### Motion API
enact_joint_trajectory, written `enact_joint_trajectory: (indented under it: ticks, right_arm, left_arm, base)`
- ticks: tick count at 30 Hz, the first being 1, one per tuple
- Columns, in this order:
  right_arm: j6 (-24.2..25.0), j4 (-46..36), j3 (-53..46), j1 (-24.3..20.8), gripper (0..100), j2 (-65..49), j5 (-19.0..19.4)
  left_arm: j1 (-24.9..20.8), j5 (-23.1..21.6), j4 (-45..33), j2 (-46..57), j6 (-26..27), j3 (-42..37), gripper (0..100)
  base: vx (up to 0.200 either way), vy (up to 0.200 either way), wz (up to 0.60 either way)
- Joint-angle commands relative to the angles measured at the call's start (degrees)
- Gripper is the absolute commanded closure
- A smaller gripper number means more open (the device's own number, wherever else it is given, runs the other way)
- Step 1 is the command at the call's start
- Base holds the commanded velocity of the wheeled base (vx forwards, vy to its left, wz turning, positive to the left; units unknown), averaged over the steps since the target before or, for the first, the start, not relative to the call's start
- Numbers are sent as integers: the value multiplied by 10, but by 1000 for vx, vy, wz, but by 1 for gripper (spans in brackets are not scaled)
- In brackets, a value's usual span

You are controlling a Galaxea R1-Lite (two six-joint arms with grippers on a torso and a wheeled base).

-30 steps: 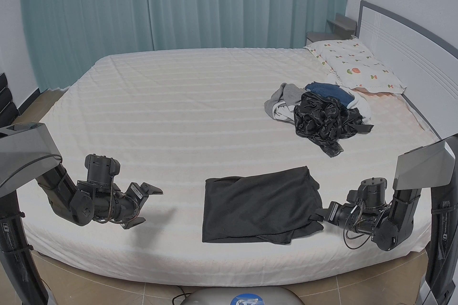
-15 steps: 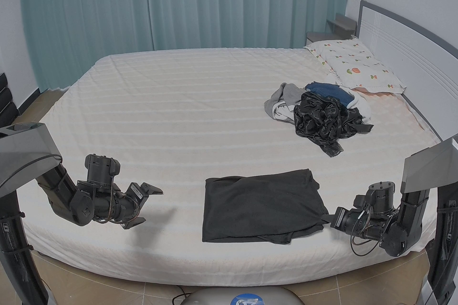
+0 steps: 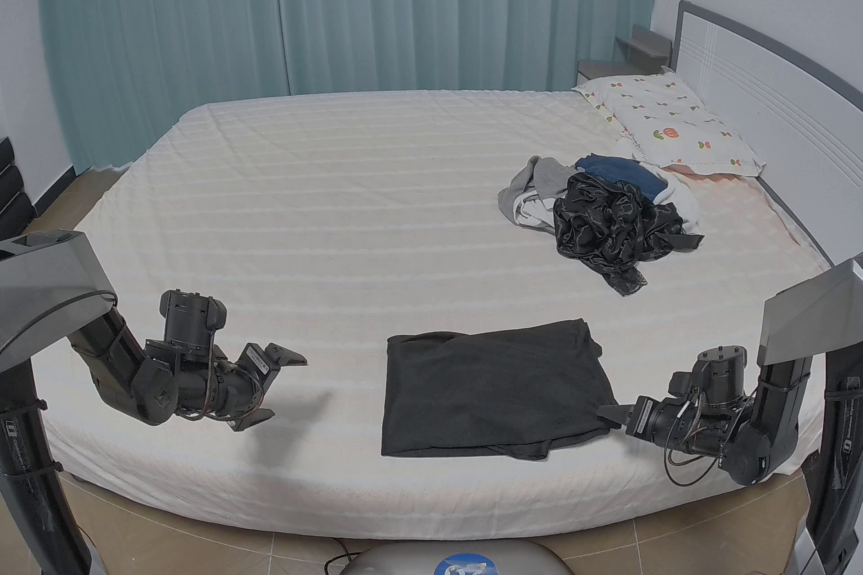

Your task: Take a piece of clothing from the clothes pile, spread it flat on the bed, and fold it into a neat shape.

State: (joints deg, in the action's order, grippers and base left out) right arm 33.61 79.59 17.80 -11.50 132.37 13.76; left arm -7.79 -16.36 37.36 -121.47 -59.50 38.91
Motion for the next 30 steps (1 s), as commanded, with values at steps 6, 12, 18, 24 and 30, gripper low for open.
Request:
enact_joint_trajectory:
  ticks: [6,12,18,24,30]
  right_arm:
    - [9,-7,68,23,0,-5,-6]
    - [30,-28,146,16,0,47,-8]
    - [30,-68,229,11,0,76,-9]
    - [31,-117,282,0,0,88,-31]
    - [30,-122,323,-6,0,105,-55]
  left_arm:
    - [1,0,0,0,-2,0,0]
    - [1,1,1,-1,-1,-1,0]
    - [1,9,0,-2,-4,1,0]
    - [1,14,7,-2,-1,-5,0]
    - [0,16,17,-5,0,-7,0]
  base:
    - [0,0,0]
    - [0,0,0]
    - [0,0,0]
    - [67,0,0]
    - [33,0,0]
